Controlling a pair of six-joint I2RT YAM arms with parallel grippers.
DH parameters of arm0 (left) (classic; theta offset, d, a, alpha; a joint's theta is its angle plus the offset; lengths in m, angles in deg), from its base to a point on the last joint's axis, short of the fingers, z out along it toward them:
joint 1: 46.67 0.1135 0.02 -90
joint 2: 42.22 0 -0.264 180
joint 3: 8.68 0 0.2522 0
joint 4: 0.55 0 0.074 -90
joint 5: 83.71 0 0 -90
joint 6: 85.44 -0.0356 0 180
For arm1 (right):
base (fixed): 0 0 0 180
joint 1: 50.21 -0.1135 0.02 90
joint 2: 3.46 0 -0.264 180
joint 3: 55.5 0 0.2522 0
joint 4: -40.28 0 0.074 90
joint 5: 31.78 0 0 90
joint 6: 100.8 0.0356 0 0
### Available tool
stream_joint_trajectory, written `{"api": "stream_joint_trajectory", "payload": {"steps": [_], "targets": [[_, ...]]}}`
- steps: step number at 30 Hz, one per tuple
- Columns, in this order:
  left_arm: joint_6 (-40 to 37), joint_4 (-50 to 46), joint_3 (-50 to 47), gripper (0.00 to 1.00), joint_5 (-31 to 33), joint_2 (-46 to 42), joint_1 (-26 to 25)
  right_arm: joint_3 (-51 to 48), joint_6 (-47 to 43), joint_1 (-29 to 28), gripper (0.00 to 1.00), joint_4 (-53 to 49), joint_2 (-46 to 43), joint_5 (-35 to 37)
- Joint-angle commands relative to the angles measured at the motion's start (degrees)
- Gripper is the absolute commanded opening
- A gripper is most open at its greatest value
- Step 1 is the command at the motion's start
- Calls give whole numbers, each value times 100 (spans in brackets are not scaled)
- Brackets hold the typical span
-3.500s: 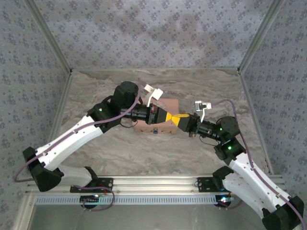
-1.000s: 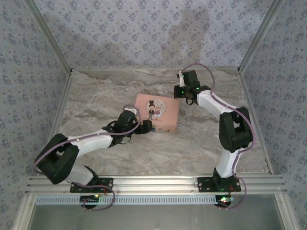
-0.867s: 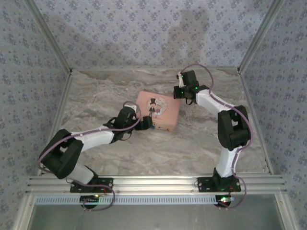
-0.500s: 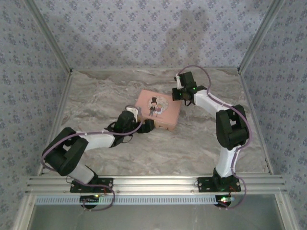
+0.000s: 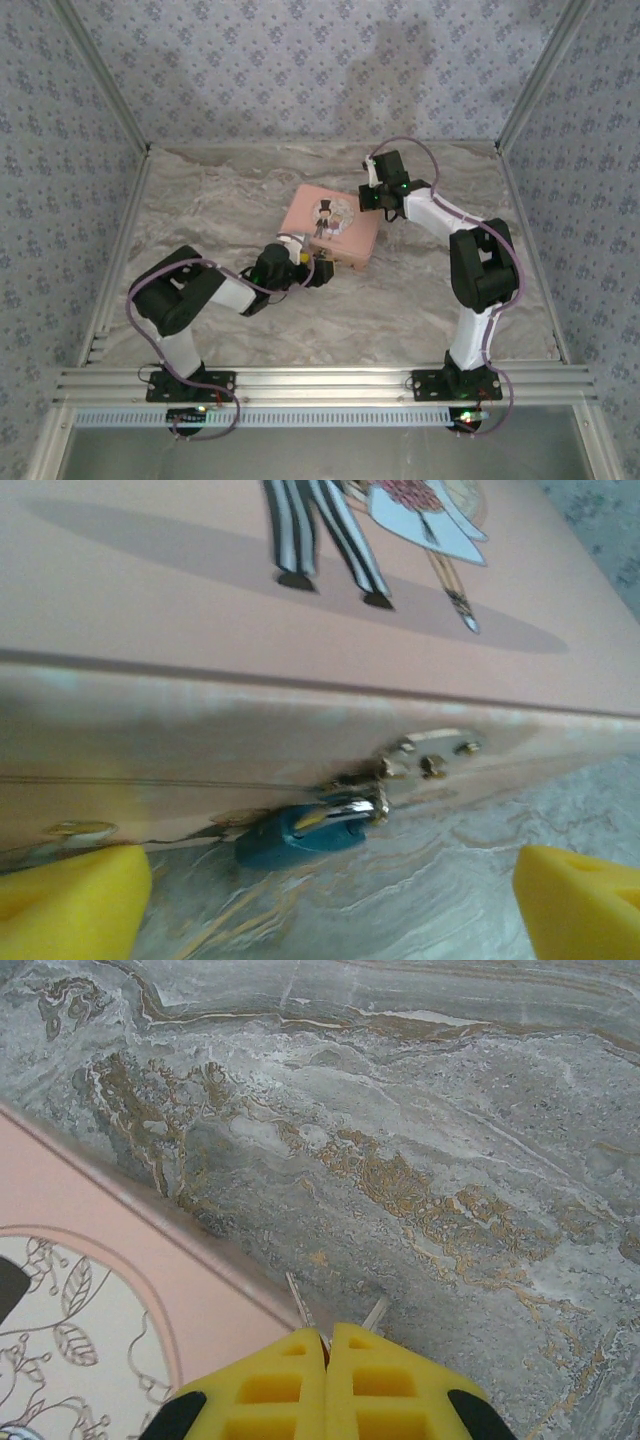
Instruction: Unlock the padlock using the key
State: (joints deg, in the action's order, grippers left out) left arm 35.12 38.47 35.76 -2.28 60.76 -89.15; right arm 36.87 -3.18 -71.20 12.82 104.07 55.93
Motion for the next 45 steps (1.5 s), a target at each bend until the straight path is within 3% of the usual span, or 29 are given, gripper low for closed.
{"api": "stream_joint_trajectory", "payload": {"steps": [1,6,11,25,32,37,40,45], "targets": [[-139,292,246,89,-673,268,-67,-84,-120,-28,0,12,111,59],[-173,604,277,88,-1033,363,-83,-98,-139,-28,0,19,145,29],[-115,641,447,79,-1428,471,-72,-118,-138,-56,0,36,196,21],[560,2176,159,73,-1832,867,223,-207,-120,-95,0,58,137,55],[521,2378,-21,70,-1999,837,224,-215,-138,-124,0,26,113,88],[453,2305,71,73,-2102,890,197,-165,-129,-153,0,6,120,111],[324,2130,142,82,-1943,888,136,-147,-120,-194,0,-15,128,119],[202,1692,303,83,-1692,998,65,-155,-120,-230,0,-23,129,132]]}}
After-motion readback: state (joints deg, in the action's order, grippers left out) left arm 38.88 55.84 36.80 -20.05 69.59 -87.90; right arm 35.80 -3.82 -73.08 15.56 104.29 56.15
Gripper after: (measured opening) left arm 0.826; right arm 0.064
